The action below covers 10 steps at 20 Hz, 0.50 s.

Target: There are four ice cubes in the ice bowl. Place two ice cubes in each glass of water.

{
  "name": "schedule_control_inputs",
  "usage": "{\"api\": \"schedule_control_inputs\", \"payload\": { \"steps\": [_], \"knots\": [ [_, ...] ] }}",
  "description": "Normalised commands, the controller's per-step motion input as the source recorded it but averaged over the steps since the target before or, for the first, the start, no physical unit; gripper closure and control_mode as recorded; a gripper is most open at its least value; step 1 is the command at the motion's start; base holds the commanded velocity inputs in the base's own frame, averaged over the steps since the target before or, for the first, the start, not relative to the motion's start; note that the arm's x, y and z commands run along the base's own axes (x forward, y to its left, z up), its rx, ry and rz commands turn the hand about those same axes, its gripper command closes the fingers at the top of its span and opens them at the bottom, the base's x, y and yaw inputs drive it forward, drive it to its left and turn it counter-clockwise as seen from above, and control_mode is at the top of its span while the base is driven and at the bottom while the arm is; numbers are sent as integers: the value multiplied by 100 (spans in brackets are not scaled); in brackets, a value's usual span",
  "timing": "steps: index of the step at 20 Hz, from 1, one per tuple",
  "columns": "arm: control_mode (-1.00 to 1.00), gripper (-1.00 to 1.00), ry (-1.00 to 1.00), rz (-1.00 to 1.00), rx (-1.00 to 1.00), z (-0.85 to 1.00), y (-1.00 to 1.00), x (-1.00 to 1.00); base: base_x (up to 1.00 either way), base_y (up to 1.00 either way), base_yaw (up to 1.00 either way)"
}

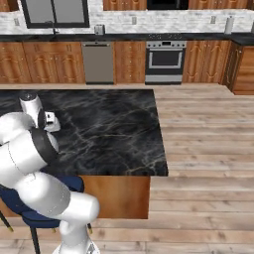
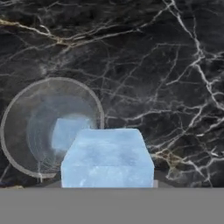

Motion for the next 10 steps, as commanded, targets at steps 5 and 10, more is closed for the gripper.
{"api": "schedule_control_inputs", "payload": {
  "steps": [5,10],
  "knots": [
    [-100,100,14,2,-1,-19,66,17,0,0,0],
    [-100,100,4,2,-9,-30,40,0,0,0,0]
  ]
}}
